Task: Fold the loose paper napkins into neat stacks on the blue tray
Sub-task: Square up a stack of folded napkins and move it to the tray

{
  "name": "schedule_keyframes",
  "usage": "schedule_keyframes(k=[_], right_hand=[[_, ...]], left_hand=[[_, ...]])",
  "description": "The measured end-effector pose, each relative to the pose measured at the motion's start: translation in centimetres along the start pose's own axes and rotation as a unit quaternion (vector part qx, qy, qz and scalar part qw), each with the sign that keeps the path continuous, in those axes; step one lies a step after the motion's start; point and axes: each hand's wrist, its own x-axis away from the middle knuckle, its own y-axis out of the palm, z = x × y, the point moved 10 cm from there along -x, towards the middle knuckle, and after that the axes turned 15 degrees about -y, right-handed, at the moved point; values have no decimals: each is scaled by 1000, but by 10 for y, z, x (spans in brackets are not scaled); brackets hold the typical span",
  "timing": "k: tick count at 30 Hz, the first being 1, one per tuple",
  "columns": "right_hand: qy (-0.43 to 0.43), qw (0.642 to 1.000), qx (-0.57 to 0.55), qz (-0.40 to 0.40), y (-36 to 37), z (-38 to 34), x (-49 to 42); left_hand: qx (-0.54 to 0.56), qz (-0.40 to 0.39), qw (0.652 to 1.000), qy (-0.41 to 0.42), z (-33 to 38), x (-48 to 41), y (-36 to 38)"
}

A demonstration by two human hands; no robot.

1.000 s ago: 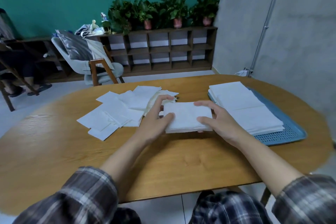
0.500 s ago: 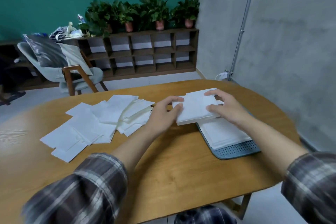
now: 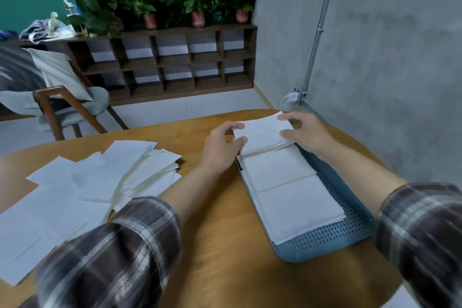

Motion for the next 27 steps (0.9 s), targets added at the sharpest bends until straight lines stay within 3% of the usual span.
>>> schedule_keyframes(k=[11, 15, 18, 21, 24, 27], right_hand=[[-1, 1000, 30, 3, 2, 16, 1], [-18, 993, 111, -41, 5, 8, 8], [-78, 983, 160, -50, 9, -12, 3], [-127, 962, 215, -114, 30, -28, -4], [-111, 931, 279, -209, 53, -19, 2], [-93, 922, 280, -251, 64, 0, 15]], left_hand=[[-7, -37, 999, -23, -17, -14, 8], [-72, -37, 997, -8, -20, -12, 11], [-107, 9, 993, 42, -6, -10, 4], [-188, 1, 979, 74, 8, -9, 17], [-291, -70, 952, 57, -1, -6, 46], [-351, -105, 929, 46, -16, -2, 61]])
